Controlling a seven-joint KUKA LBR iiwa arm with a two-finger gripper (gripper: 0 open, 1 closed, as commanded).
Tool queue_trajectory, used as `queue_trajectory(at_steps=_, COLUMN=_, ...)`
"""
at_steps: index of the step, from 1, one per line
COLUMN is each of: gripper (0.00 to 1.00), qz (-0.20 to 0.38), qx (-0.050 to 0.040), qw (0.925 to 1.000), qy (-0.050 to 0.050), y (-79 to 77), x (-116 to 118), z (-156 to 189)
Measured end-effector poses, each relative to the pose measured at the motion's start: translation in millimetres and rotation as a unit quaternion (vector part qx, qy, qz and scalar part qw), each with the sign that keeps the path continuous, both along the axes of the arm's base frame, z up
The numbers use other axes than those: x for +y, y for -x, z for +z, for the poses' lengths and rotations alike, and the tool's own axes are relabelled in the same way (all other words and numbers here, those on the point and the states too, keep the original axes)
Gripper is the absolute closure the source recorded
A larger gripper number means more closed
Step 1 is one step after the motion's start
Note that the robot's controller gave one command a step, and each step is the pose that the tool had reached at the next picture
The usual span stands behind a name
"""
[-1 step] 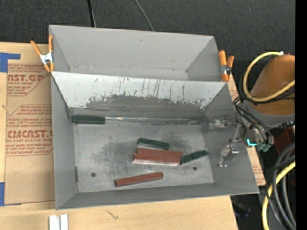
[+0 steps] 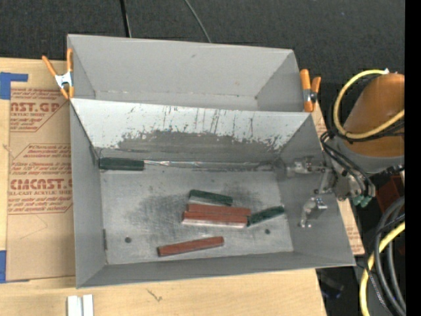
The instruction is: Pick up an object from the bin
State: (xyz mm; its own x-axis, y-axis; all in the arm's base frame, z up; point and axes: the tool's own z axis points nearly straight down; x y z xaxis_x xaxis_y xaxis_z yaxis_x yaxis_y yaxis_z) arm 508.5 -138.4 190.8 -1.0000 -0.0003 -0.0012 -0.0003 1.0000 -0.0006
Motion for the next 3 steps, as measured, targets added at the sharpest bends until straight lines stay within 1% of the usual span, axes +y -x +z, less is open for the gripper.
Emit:
queue_trajectory(at_steps=1, gripper=1.00, qz=0.054, qx=0.0017, qw=0.9985, qy=0.000, y=-15.3, x=8.0, z=-119.1)
queue_trajectory(at_steps=2, gripper=1.00, qz=0.054, qx=0.0016, qw=0.9985, qy=0.000, y=-15.4, x=8.1, z=-119.1)
queue_trajectory(at_steps=3, gripper=1.00, qz=0.052, qx=-0.0012, qw=0.9986, qy=0.000, y=-18.2, x=28.2, z=31.3)
